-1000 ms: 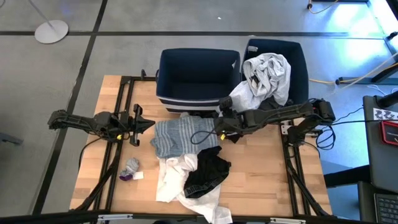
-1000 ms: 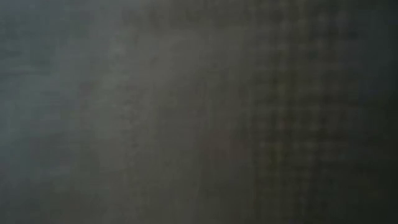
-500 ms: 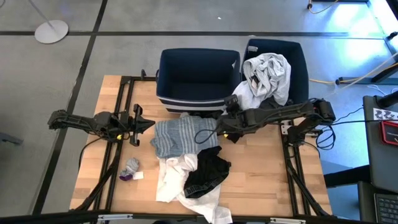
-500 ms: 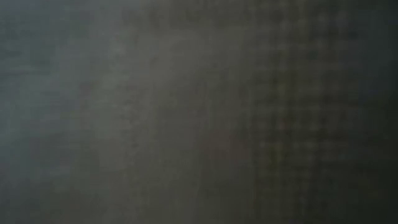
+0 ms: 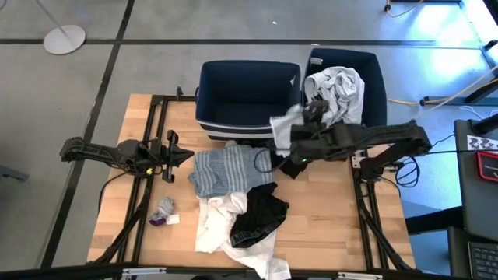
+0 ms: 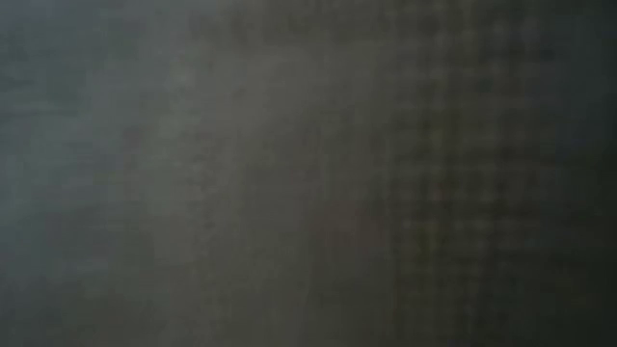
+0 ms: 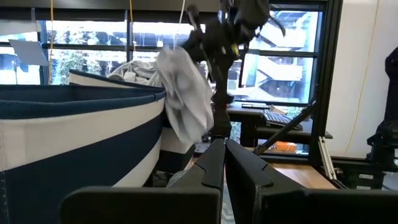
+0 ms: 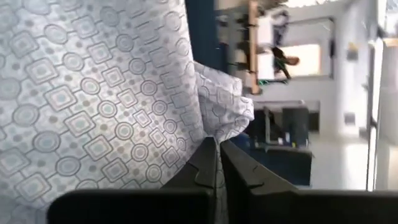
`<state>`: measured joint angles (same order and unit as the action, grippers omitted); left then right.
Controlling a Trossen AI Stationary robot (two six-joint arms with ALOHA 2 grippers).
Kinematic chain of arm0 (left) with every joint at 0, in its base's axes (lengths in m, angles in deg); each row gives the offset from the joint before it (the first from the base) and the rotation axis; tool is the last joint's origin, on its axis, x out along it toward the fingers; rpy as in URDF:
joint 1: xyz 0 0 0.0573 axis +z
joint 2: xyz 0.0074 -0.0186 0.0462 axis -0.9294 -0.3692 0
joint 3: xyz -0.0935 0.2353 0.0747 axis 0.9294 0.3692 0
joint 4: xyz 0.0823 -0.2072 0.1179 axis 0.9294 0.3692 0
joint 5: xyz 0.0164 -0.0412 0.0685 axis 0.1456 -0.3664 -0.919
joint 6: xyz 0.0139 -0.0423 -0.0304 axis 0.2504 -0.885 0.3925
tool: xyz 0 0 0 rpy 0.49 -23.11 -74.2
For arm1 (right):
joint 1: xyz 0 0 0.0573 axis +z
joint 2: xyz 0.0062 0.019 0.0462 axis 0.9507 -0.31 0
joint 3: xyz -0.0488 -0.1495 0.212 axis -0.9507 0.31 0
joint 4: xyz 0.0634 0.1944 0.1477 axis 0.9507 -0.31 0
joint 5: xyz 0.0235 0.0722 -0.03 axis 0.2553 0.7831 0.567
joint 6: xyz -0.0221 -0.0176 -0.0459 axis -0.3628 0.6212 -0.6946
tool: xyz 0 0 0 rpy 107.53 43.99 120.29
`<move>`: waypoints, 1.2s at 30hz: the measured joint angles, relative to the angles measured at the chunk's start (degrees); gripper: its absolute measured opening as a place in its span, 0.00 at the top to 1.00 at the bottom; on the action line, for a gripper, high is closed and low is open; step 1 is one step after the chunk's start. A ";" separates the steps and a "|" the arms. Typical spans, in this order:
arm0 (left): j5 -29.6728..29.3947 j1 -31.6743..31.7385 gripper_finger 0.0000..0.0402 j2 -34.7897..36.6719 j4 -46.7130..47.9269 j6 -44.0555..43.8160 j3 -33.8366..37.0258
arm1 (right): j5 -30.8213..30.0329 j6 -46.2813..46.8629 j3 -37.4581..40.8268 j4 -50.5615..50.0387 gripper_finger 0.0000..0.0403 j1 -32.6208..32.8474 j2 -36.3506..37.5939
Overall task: Sort clothes
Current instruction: Put the light gray patterned polo into the right blue laundry organizer
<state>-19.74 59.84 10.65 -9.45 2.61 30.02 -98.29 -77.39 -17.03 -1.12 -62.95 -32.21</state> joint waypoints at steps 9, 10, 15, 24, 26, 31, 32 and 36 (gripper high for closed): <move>0.00 -0.01 0.99 0.02 -0.02 -0.30 0.00 | -5.02 9.78 -6.01 -4.29 0.98 -9.10 6.49; 0.00 -0.01 0.99 0.00 -0.01 -0.37 0.00 | -4.39 11.66 -6.01 -5.43 0.98 -11.20 7.17; 0.00 -0.01 0.99 0.00 -0.02 -0.13 0.00 | 0.48 23.12 -6.01 -11.03 0.97 -22.78 8.80; 0.00 -0.01 0.99 0.01 -0.02 -0.32 0.00 | 11.56 25.42 4.69 -8.15 0.97 -35.94 8.67; 0.00 -0.01 0.99 0.01 -0.02 -0.40 0.01 | 13.65 25.42 9.29 -6.53 0.97 -39.05 8.67; 0.00 -0.01 0.99 0.00 -0.02 -0.03 0.02 | 29.53 23.77 22.77 5.37 0.97 -43.98 8.67; 0.00 -0.01 0.99 0.00 -0.02 0.11 0.00 | 32.00 22.29 25.47 8.52 0.97 -44.49 8.67; 0.00 -0.01 0.99 0.00 -0.02 0.55 0.00 | 35.83 20.84 34.62 18.41 0.97 -46.86 8.78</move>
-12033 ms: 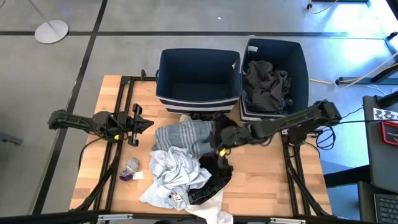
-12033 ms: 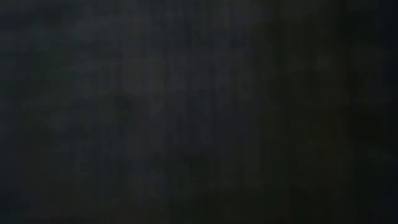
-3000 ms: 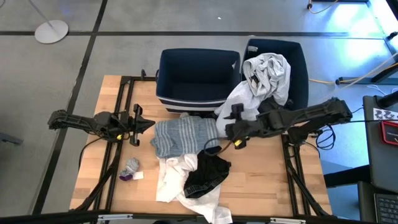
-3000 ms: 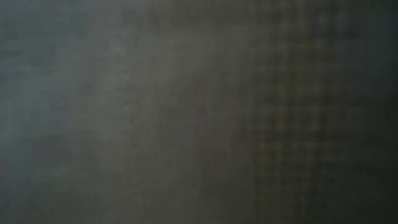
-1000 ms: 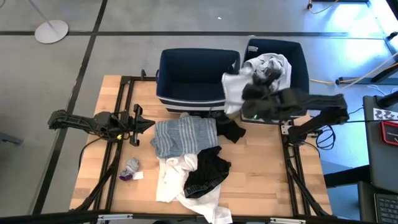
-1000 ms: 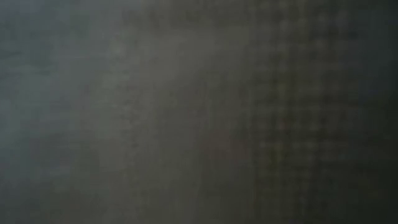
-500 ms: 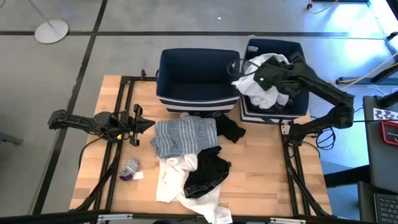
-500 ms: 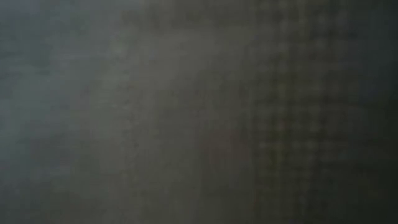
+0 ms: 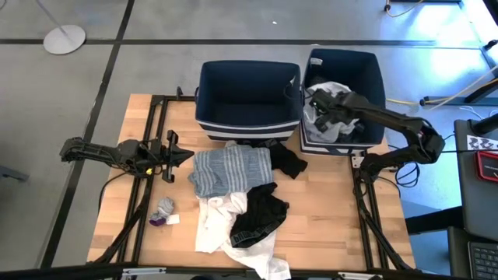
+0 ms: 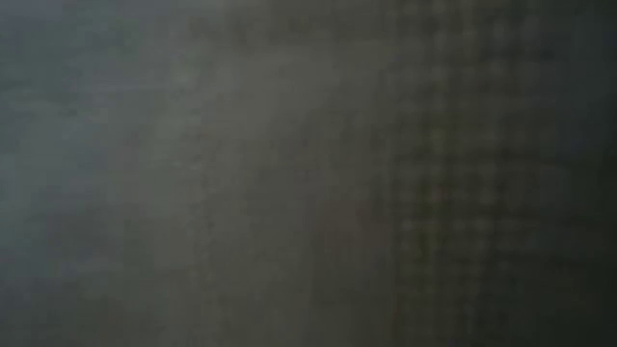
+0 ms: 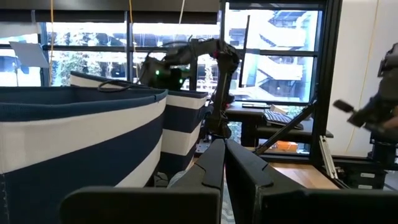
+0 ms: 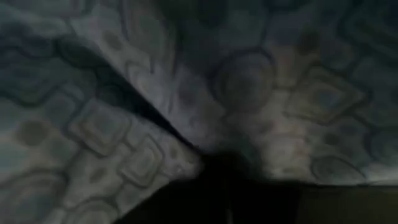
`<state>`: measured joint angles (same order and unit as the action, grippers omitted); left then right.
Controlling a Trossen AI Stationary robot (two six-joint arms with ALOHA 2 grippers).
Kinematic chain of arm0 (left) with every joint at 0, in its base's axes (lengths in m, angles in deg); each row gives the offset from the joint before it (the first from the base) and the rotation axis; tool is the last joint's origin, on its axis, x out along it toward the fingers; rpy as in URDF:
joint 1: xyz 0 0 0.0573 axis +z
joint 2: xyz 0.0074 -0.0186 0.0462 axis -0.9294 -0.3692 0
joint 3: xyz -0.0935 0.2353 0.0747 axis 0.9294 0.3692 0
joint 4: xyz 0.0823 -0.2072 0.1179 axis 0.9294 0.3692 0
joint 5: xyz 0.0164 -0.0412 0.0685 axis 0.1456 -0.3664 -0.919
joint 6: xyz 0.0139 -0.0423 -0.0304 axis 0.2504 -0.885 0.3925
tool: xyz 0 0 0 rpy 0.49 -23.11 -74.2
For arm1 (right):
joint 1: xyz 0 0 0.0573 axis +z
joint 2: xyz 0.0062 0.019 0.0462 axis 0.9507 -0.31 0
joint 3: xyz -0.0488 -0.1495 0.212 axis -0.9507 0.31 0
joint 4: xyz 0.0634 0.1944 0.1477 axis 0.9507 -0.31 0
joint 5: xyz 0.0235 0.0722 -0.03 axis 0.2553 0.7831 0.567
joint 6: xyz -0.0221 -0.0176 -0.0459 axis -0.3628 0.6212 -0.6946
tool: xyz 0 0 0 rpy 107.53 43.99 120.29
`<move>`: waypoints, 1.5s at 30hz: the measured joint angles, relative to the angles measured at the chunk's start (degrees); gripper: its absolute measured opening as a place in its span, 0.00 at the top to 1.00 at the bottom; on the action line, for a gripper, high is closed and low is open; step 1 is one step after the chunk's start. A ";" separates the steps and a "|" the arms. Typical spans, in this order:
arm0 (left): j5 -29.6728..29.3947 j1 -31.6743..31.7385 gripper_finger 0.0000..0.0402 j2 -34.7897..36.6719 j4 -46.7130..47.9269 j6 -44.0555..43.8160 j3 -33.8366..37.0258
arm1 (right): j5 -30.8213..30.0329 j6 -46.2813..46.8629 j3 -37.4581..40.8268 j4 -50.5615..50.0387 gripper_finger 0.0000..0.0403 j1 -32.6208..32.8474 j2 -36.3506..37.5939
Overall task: Sort clothes
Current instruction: Put the light gray patterned polo into the right blue laundry organizer, then put the black underwear into the right blue laundry organizer
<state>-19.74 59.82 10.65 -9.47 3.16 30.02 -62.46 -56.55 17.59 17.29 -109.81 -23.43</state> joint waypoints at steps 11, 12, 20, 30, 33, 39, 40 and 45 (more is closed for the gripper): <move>0.00 0.00 0.99 0.00 -0.19 0.57 0.01 | 1.44 -1.46 5.36 3.75 0.89 -1.92 0.13; 0.00 0.00 0.99 0.00 -0.45 0.79 0.00 | 1.46 -1.39 5.36 3.77 0.86 -1.93 0.13; 0.00 0.00 0.99 0.00 1.36 -2.49 0.01 | -0.52 -0.93 3.78 1.13 0.63 -1.91 -0.08; -0.03 0.00 0.99 0.00 -0.31 0.61 0.00 | 0.34 0.34 -14.52 -13.50 0.64 0.63 2.69; -0.03 0.00 0.99 0.01 -0.52 0.83 0.00 | -0.14 1.58 -19.52 -13.75 0.64 3.30 4.74; -0.03 0.00 0.99 0.02 -0.52 2.50 0.01 | -0.42 3.42 -26.68 -13.28 0.64 10.67 7.71; -0.03 0.00 0.99 0.02 -0.52 2.60 0.02 | -0.39 3.48 -27.52 -13.20 0.64 11.91 8.00; -0.03 0.00 0.99 0.02 -0.51 3.28 0.01 | -0.41 3.69 -29.59 -11.99 0.64 19.70 9.18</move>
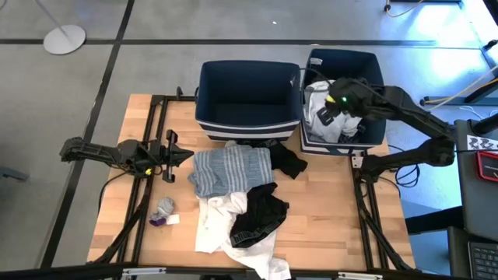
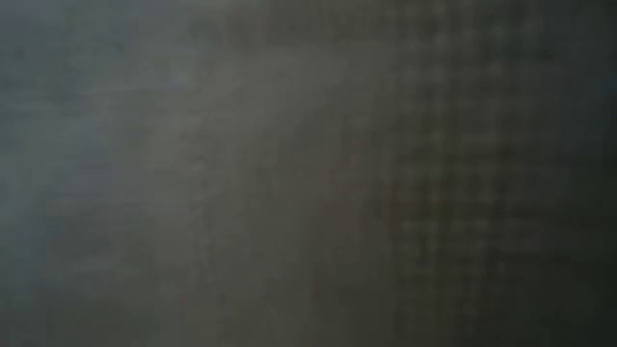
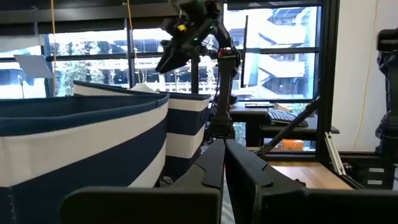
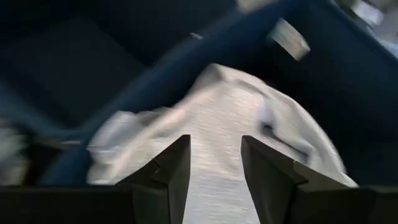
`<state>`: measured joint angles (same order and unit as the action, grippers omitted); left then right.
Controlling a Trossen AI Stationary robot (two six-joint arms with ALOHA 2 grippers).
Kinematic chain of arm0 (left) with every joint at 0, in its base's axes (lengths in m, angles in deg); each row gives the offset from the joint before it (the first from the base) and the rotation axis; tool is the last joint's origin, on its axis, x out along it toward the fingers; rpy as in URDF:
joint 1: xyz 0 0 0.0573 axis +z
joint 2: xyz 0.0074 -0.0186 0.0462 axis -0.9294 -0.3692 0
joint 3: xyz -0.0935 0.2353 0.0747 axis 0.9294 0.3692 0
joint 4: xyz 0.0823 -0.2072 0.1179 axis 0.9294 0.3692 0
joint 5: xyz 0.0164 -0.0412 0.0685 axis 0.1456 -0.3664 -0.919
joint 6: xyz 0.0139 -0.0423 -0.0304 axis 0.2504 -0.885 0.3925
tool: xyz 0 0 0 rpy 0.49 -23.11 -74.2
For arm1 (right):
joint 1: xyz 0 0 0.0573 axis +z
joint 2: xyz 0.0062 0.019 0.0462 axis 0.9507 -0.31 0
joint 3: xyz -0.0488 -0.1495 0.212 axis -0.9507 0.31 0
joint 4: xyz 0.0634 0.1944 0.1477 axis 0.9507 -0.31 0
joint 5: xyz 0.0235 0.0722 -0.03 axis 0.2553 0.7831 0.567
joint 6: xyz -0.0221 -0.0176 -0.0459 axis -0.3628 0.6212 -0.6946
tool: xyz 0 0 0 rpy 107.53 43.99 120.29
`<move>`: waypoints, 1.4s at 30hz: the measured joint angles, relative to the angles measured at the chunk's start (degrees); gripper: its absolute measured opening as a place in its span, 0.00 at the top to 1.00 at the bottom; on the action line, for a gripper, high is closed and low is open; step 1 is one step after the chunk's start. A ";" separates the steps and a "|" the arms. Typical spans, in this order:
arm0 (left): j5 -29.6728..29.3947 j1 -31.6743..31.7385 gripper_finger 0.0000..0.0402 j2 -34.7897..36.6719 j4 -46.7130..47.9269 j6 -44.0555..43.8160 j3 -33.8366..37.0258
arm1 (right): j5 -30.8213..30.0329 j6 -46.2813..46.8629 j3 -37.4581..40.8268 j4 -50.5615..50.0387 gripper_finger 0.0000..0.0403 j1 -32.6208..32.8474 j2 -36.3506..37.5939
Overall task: Sort clothes
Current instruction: Put the black underwear into the right blue laundry organizer
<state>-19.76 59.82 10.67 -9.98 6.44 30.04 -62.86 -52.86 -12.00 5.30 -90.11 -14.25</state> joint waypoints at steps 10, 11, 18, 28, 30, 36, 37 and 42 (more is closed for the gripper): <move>-0.01 0.00 0.99 0.00 2.04 -6.52 0.00 | 7.32 -5.07 6.15 18.56 0.64 21.43 -0.20; 0.00 0.00 0.99 0.00 2.51 -7.26 0.00 | 8.17 -5.98 7.77 21.33 0.64 23.81 -0.22; -0.02 0.00 0.99 -0.01 4.54 -10.44 0.00 | 13.60 -9.60 20.69 38.06 0.64 36.74 -0.71; -0.02 0.00 0.99 0.00 3.21 -8.89 -0.02 | 15.21 -8.24 28.87 61.73 0.63 40.65 -8.92; -0.01 0.00 0.99 -0.02 3.22 -8.60 -0.01 | 18.22 -7.88 28.83 63.32 0.59 40.63 -11.30; -0.02 0.00 0.99 0.00 3.35 -8.02 -0.01 | 20.43 -4.54 28.11 63.72 0.38 43.07 -19.58; -0.01 0.00 0.99 -0.02 3.63 -8.34 -0.02 | 19.47 -3.47 27.77 63.70 0.34 43.63 -21.11; -0.02 0.00 0.99 0.00 3.69 -9.26 -0.01 | 14.65 -6.49 27.17 63.83 0.16 46.81 -28.01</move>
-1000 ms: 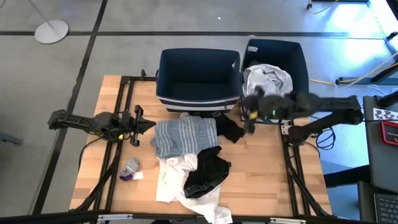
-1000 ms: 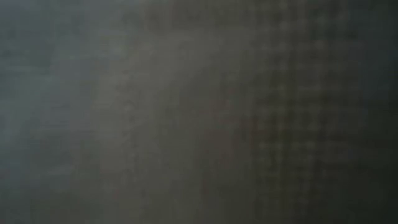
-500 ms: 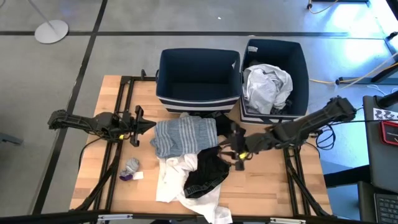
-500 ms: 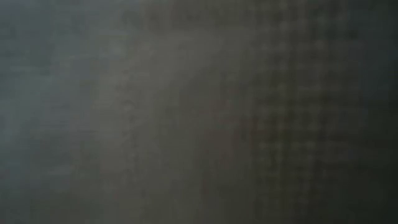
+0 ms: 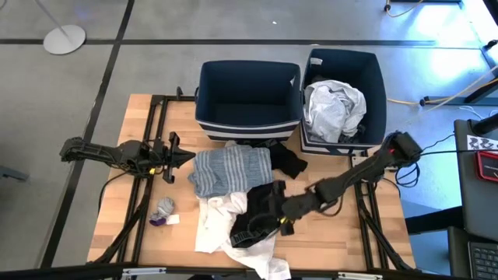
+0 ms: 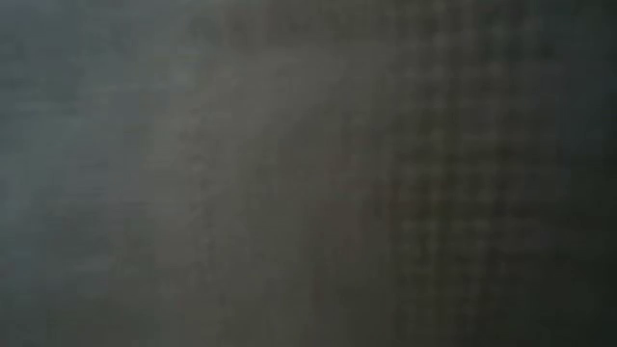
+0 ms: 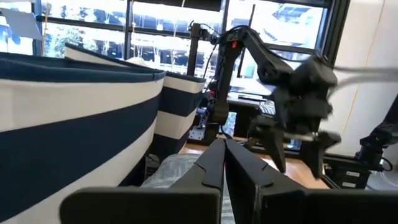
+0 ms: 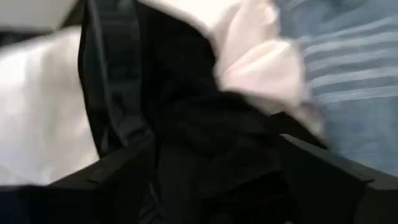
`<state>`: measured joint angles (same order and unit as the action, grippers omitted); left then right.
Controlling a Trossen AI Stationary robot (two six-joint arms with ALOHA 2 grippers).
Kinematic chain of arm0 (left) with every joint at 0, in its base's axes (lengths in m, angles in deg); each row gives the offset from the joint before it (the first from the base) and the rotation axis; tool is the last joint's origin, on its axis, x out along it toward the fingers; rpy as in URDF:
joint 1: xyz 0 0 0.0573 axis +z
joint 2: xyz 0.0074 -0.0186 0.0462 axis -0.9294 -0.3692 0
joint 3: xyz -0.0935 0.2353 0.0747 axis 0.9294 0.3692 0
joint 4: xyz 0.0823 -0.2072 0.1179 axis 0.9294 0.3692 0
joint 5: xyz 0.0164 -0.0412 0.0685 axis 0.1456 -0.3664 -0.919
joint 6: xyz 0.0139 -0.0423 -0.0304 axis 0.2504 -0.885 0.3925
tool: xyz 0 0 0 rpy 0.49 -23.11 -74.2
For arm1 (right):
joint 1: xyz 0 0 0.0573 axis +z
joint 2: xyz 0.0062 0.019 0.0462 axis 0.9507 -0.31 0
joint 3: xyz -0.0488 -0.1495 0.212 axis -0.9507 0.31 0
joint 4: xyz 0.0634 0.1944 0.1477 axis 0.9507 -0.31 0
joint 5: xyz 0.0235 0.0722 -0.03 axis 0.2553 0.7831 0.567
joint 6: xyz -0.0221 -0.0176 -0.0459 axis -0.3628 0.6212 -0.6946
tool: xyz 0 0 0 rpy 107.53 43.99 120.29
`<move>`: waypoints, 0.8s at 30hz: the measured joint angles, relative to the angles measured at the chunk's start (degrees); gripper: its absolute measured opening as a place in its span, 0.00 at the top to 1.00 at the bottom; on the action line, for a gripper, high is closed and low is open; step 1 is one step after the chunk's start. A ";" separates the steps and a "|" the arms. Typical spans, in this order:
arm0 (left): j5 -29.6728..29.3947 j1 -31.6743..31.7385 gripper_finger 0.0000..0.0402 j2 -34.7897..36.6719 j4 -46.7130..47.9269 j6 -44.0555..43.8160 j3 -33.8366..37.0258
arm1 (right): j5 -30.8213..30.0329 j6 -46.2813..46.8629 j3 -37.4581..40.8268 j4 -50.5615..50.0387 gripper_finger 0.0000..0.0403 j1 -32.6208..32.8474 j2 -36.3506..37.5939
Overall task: Sort clothes
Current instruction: Put the black underwear into the right blue laundry organizer
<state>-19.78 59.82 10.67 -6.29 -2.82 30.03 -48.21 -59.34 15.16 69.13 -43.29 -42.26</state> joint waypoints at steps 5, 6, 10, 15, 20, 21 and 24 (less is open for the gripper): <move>0.00 0.00 0.99 -0.02 1.31 -0.94 0.00 | -4.11 -0.41 0.00 -0.42 0.06 0.15 -5.21; 0.01 0.00 0.99 -0.02 1.66 -0.98 0.00 | -5.59 -0.43 0.00 -0.36 0.05 -0.01 -6.21; 0.00 0.00 0.99 -0.02 1.63 -1.24 0.00 | -7.55 -0.24 0.00 -0.36 0.03 -1.32 -9.65; 0.01 0.00 0.99 -0.02 1.65 -1.35 0.00 | -4.70 0.09 -0.22 1.09 0.06 -2.58 -13.23; 0.02 0.00 0.99 -0.02 1.61 -1.48 -0.01 | -5.14 0.50 -0.37 6.09 0.08 -3.46 -16.72; 0.01 0.00 0.99 -0.02 1.59 -1.61 0.00 | -4.59 0.50 -0.37 6.43 0.09 -3.55 -17.05; 0.01 0.00 0.99 -0.02 1.60 -1.64 0.00 | -4.30 0.50 -0.31 6.73 0.12 -3.57 -17.34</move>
<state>-19.77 59.82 10.65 -4.69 -4.47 30.03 -52.51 -58.85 14.86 75.86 -46.86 -59.60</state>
